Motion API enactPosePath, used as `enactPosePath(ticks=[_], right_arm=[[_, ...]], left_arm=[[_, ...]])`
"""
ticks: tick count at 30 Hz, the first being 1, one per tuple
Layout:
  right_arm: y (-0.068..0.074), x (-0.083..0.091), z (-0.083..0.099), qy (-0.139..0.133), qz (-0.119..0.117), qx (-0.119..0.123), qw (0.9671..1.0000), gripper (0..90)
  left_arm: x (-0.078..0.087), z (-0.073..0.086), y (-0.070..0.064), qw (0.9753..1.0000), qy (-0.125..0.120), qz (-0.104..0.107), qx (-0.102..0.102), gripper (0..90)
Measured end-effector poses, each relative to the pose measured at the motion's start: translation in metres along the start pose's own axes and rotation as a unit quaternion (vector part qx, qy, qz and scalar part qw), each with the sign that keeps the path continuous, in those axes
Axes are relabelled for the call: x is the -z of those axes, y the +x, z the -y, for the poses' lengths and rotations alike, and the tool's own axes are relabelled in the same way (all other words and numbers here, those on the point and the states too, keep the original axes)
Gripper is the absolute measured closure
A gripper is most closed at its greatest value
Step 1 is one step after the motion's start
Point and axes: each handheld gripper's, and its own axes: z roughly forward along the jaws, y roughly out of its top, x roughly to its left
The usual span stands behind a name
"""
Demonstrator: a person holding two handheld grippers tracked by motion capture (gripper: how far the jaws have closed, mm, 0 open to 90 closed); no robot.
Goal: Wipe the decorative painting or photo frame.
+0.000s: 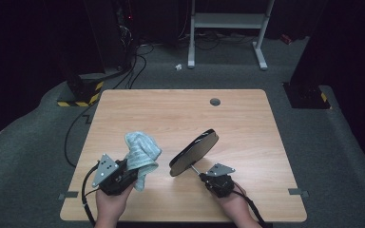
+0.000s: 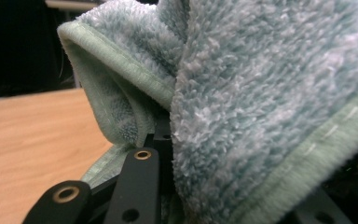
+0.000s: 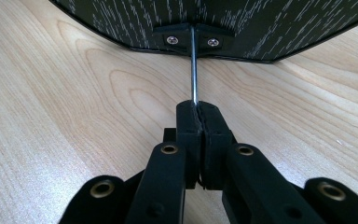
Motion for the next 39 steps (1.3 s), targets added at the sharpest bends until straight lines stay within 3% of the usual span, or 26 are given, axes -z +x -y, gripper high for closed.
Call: enactPosePath(ticks=[7,12,18,23,26,32,39], right_arm=[[0.000,0.000,0.000,0.000,0.000,-0.001,1.0000,87.2],[0.001,0.000,0.000,0.001,0.003,0.000,1.0000,87.4],[0.001,0.000,0.000,0.001,0.003,0.000,1.0000,87.3],[0.001,0.000,0.000,0.000,0.003,-0.001,1.0000,87.3],[0.001,0.000,0.000,-0.001,0.004,0.003,1.0000,87.3],[0.001,0.000,0.000,0.000,0.004,-0.001,1.0000,87.4],[0.002,0.000,0.000,0.001,0.005,0.003,1.0000,87.4]], left_arm=[[0.003,-0.026,-0.017,0.9994,-0.027,0.012,-0.016,69.5],[-0.004,-0.046,-0.035,0.9985,-0.039,0.020,-0.034,69.5],[-0.026,-0.068,-0.060,0.9966,-0.045,0.044,-0.052,69.5],[-0.050,-0.084,-0.083,0.9946,-0.036,0.067,-0.070,69.5],[-0.064,-0.090,-0.095,0.9934,-0.034,0.069,-0.085,69.6],[-0.081,-0.087,-0.109,0.9912,-0.016,0.069,-0.112,69.9],[-0.072,-0.070,-0.097,0.9924,-0.010,0.063,-0.105,70.0]])
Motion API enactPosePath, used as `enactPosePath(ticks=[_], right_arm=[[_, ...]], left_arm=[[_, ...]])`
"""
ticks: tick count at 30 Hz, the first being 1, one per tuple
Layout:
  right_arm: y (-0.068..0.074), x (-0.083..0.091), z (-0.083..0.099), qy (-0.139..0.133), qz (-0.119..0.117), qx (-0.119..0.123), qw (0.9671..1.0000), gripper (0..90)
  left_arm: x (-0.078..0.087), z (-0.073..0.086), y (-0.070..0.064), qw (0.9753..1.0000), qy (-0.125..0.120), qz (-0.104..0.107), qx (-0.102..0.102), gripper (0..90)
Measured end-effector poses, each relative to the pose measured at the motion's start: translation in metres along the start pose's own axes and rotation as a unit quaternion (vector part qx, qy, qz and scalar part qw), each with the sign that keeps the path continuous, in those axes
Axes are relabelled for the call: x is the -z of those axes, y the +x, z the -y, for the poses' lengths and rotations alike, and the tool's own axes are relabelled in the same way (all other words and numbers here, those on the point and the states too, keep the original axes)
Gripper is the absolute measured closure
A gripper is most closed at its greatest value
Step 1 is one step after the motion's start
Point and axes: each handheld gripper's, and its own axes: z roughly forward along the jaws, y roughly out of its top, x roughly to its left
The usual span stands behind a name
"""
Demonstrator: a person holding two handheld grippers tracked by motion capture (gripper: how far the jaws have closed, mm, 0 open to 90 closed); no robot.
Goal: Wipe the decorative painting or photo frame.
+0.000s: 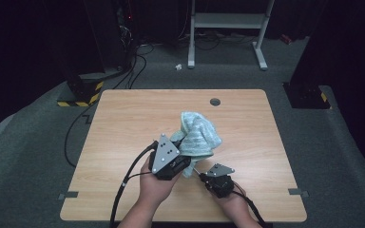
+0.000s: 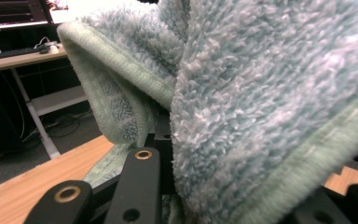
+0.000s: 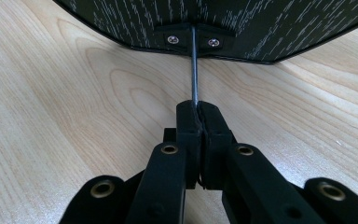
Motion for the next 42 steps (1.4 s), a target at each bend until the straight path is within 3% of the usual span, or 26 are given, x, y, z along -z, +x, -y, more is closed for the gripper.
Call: enactPosePath(ticks=[9,14,21,26,29,34,42], right_arm=[[0.001,0.000,0.000,-0.001,0.001,0.004,1.0000,87.2],[0.001,0.000,0.000,-0.001,0.001,0.004,1.0000,87.3],[0.000,0.000,0.000,-0.001,-0.001,0.005,1.0000,87.3],[0.000,0.000,0.000,-0.002,0.000,0.007,1.0000,87.5],[0.000,0.000,0.000,-0.001,-0.001,0.005,1.0000,87.5],[0.000,0.000,0.000,0.000,-0.002,0.002,1.0000,87.5],[0.000,0.000,0.000,-0.002,-0.001,0.006,1.0000,87.5]], left_arm=[[0.031,0.027,0.006,0.9999,0.005,-0.010,0.010,69.9],[0.038,0.032,0.008,0.9997,0.004,-0.011,0.020,69.9],[0.019,0.012,0.006,0.9997,-0.007,-0.003,0.022,69.9],[-0.004,-0.013,0.001,0.9999,-0.015,0.001,0.006,69.9],[-0.017,-0.022,-0.001,1.0000,-0.007,0.000,-0.003,70.0],[-0.024,-0.022,-0.001,1.0000,0.002,0.000,-0.007,70.2],[-0.006,-0.007,0.007,1.0000,0.001,0.007,0.004,70.3]])
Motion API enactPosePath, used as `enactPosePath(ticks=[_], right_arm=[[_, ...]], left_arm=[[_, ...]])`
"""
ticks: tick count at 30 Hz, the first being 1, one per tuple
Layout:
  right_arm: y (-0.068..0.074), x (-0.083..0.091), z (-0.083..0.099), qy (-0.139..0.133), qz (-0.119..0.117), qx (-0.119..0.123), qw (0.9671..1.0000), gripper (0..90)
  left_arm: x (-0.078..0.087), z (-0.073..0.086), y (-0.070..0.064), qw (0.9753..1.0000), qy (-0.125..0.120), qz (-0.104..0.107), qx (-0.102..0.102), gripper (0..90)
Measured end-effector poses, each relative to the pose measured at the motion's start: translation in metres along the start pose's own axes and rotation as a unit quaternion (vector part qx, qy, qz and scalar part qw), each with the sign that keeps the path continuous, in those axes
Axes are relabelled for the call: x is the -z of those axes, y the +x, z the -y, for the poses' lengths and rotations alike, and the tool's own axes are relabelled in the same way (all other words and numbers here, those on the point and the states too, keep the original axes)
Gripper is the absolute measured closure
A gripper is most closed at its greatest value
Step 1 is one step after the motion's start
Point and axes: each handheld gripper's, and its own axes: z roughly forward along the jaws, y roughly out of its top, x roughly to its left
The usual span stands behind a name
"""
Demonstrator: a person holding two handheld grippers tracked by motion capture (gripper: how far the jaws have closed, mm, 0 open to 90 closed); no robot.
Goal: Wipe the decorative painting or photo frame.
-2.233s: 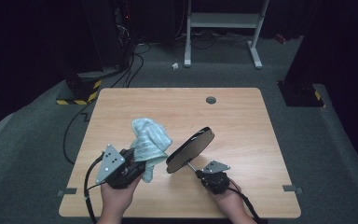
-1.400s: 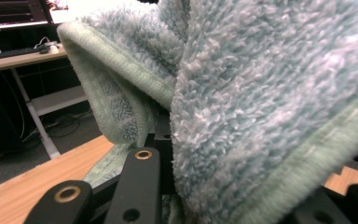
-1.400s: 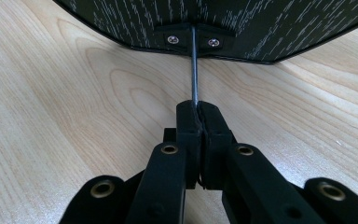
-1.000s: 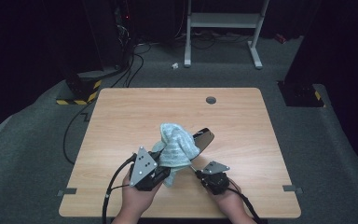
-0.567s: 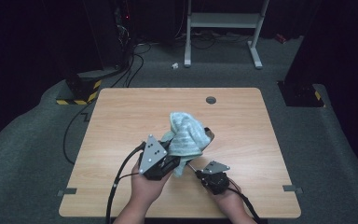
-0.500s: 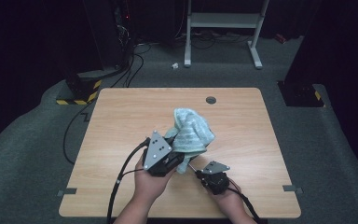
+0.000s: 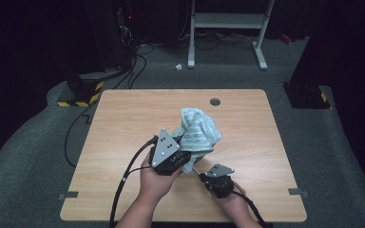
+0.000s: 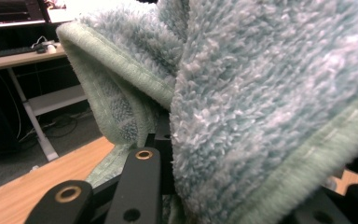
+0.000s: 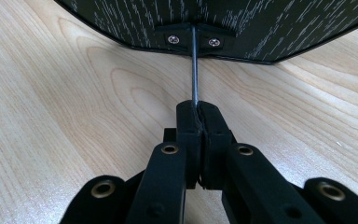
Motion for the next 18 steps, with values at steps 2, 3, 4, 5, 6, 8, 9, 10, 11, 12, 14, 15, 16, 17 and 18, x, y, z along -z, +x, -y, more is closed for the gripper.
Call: enactPosePath(ticks=[2,3,4,5,6,8,9,10,11,12,14,15,16,17,18], right_arm=[[0.000,0.000,0.000,0.000,-0.001,-0.002,1.0000,87.5],[0.000,0.000,0.000,0.001,-0.001,-0.002,1.0000,87.5],[0.000,0.000,0.000,0.001,-0.001,-0.004,1.0000,87.5],[0.000,0.000,0.000,0.000,-0.001,-0.002,1.0000,87.5],[0.000,0.000,0.000,0.001,-0.001,-0.002,1.0000,87.5],[0.000,0.000,0.000,0.000,0.000,0.000,1.0000,87.5],[0.001,0.000,0.000,0.001,0.001,-0.003,1.0000,87.4],[0.001,0.000,0.000,0.002,0.002,-0.002,1.0000,87.5],[0.001,0.000,0.000,0.001,0.003,0.000,1.0000,87.5],[0.002,0.000,0.000,0.003,0.001,-0.004,1.0000,87.5],[0.001,0.000,0.000,0.001,0.002,-0.001,1.0000,87.5],[0.001,0.000,0.000,0.002,0.002,-0.002,1.0000,87.5],[0.001,0.000,0.000,0.002,0.002,-0.002,1.0000,87.5],[0.001,0.000,0.000,0.002,0.002,-0.002,1.0000,87.5],[0.001,0.000,0.000,0.002,0.002,-0.002,1.0000,87.5]], left_arm=[[0.007,0.007,0.003,1.0000,0.004,0.001,0.005,70.4],[0.011,0.012,0.004,0.9999,0.004,0.001,0.010,70.3],[0.015,0.015,0.006,0.9999,0.004,0.001,0.012,70.3],[0.019,0.019,0.007,0.9999,0.005,0.002,0.016,70.3],[0.022,0.022,0.008,0.9998,0.004,0.004,0.019,70.3],[0.030,0.028,0.009,0.9997,0.004,0.003,0.022,70.3],[0.033,0.030,0.010,0.9997,0.005,0.002,0.023,70.3],[0.036,0.033,0.010,0.9998,0.007,0.000,0.020,70.3],[0.039,0.035,0.010,0.9998,0.006,0.000,0.021,70.3],[0.040,0.036,0.010,0.9997,0.007,-0.001,0.023,70.4],[0.045,0.040,0.011,0.9997,0.007,-0.004,0.023,70.3],[0.047,0.042,0.011,0.9997,0.007,-0.004,0.023,70.3],[0.048,0.043,0.011,0.9997,0.007,-0.006,0.022,70.3],[0.049,0.045,0.010,0.9997,0.006,-0.007,0.022,70.3],[0.051,0.046,0.010,0.9997,0.007,-0.008,0.022,70.3]])
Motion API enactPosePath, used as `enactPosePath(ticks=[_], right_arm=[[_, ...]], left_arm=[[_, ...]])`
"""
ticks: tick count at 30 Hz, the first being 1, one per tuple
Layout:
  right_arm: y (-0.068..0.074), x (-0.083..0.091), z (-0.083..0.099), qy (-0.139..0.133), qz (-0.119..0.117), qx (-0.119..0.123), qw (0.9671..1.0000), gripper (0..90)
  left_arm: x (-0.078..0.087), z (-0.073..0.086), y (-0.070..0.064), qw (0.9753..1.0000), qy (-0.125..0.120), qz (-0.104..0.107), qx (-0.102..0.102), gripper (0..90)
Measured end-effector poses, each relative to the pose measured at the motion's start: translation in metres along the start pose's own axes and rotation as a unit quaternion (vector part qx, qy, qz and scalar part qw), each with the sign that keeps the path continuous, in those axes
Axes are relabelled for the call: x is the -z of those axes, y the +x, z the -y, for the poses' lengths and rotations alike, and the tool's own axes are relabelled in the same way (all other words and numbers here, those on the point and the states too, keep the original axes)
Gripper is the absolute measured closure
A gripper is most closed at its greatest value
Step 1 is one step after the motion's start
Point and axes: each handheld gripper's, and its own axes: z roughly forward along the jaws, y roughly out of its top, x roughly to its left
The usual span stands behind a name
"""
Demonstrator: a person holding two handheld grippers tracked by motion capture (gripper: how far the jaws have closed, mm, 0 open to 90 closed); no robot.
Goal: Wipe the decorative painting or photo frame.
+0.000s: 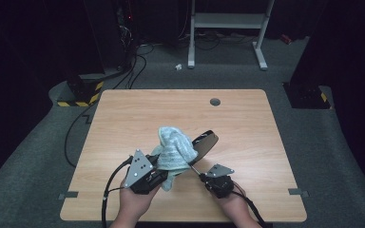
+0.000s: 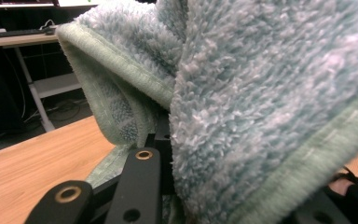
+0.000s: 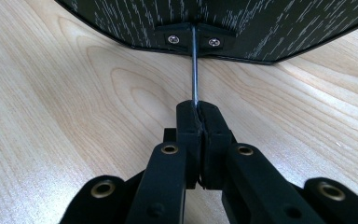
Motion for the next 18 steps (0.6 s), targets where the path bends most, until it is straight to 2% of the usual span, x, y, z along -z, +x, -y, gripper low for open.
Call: enactPosePath(ticks=[6,13,15,18], right_arm=[[0.000,0.000,0.000,0.000,-0.001,0.002,1.0000,87.5],[-0.001,0.000,0.000,-0.001,-0.002,0.002,1.0000,87.5],[-0.001,0.000,0.000,0.000,-0.002,0.000,1.0000,87.5],[-0.001,0.000,0.000,0.000,-0.002,-0.001,1.0000,87.4]], left_arm=[[0.007,0.006,-0.001,1.0000,0.006,-0.004,0.003,70.3],[-0.001,-0.005,-0.003,1.0000,0.003,-0.003,-0.005,70.2],[-0.002,-0.005,-0.004,0.9999,0.002,-0.006,-0.010,70.2],[0.000,0.000,-0.003,1.0000,-0.003,-0.002,-0.003,70.2]])
